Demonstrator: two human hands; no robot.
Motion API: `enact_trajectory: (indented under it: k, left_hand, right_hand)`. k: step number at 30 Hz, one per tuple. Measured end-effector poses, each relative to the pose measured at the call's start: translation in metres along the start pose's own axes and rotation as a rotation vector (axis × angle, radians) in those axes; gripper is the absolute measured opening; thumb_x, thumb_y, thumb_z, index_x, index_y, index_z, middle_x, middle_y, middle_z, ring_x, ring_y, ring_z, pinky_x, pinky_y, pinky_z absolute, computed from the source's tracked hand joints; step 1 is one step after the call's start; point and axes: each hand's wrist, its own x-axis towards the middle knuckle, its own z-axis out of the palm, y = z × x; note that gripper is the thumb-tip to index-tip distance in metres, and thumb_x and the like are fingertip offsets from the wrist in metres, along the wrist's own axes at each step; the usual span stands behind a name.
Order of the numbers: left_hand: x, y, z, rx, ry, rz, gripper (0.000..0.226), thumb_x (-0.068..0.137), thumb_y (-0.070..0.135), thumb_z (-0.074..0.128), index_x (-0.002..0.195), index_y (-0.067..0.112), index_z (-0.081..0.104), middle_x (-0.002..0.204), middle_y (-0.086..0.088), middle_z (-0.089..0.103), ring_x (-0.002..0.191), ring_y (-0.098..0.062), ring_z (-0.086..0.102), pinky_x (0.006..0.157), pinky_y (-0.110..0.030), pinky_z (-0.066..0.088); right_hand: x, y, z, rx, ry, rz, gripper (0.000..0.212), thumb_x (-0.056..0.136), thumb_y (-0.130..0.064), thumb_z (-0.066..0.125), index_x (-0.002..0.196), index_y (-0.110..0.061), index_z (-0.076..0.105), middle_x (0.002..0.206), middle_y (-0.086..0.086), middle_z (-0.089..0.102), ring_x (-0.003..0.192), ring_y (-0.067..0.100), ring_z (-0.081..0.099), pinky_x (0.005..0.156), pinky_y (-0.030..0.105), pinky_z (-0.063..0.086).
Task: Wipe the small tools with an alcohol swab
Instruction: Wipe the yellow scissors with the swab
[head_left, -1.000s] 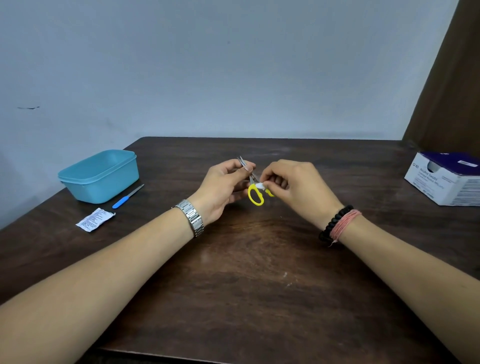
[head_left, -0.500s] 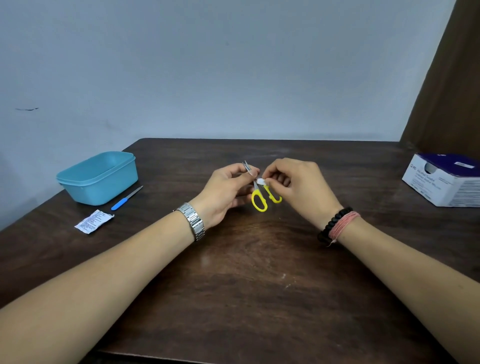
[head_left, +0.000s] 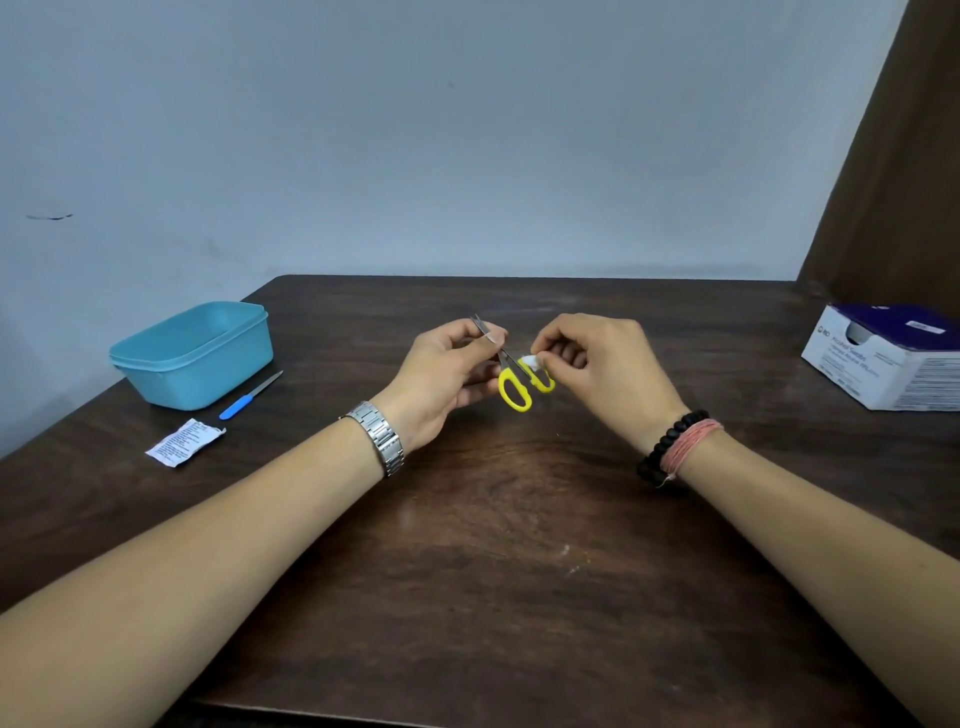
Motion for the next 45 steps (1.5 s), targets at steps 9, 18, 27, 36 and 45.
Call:
enact_trajectory:
  k: [9, 18, 27, 36, 45]
  left_hand:
    - [0.000, -0.002, 0.000, 0.051, 0.022, 0.053, 0.008, 0.095, 0.017, 0.063, 0.087, 0.015, 0.066, 0.082, -0.003, 0.065, 0.069, -0.009, 0.064, 0.067, -0.026, 0.057]
    - [0.000, -0.002, 0.003, 0.053, 0.025, 0.055, 0.008, 0.095, 0.017, 0.063, 0.088, 0.014, 0.065, 0.081, -0.003, 0.064, 0.068, -0.009, 0.063, 0.068, -0.026, 0.057]
    - [0.002, 0.004, -0.005, -0.043, 0.084, 0.029, 0.006, 0.095, 0.014, 0.061, 0.097, 0.009, 0.064, 0.077, -0.002, 0.060, 0.067, -0.012, 0.059, 0.060, -0.022, 0.055]
    - [0.000, -0.001, 0.001, 0.035, 0.015, 0.032, 0.009, 0.095, 0.017, 0.062, 0.088, 0.014, 0.064, 0.083, -0.005, 0.062, 0.070, -0.012, 0.061, 0.063, -0.023, 0.055]
    - [0.002, 0.002, -0.004, -0.041, 0.039, -0.005, 0.006, 0.095, 0.016, 0.063, 0.094, 0.011, 0.065, 0.077, -0.001, 0.059, 0.066, -0.010, 0.059, 0.060, -0.022, 0.055]
  right_hand:
    - [-0.004, -0.016, 0.011, 0.047, -0.112, -0.119, 0.010, 0.084, -0.011, 0.069, 0.088, -0.020, 0.070, 0.078, -0.007, 0.064, 0.071, 0.008, 0.058, 0.067, 0.026, 0.050]
    - [-0.003, -0.014, 0.006, 0.041, -0.130, -0.129, 0.010, 0.085, -0.012, 0.069, 0.090, -0.020, 0.071, 0.080, -0.008, 0.064, 0.072, 0.008, 0.059, 0.068, 0.027, 0.051]
    - [-0.001, -0.006, 0.004, -0.007, -0.148, -0.099, 0.010, 0.083, -0.011, 0.068, 0.085, -0.021, 0.069, 0.075, -0.008, 0.062, 0.068, 0.007, 0.056, 0.067, 0.035, 0.052]
    - [-0.004, -0.015, 0.008, 0.018, -0.134, -0.132, 0.011, 0.085, -0.012, 0.068, 0.087, -0.022, 0.070, 0.078, -0.009, 0.063, 0.071, 0.007, 0.058, 0.067, 0.030, 0.052]
    - [-0.002, -0.005, 0.003, -0.018, -0.126, -0.091, 0.009, 0.083, -0.011, 0.067, 0.085, -0.020, 0.069, 0.073, -0.009, 0.061, 0.066, 0.006, 0.055, 0.065, 0.031, 0.051]
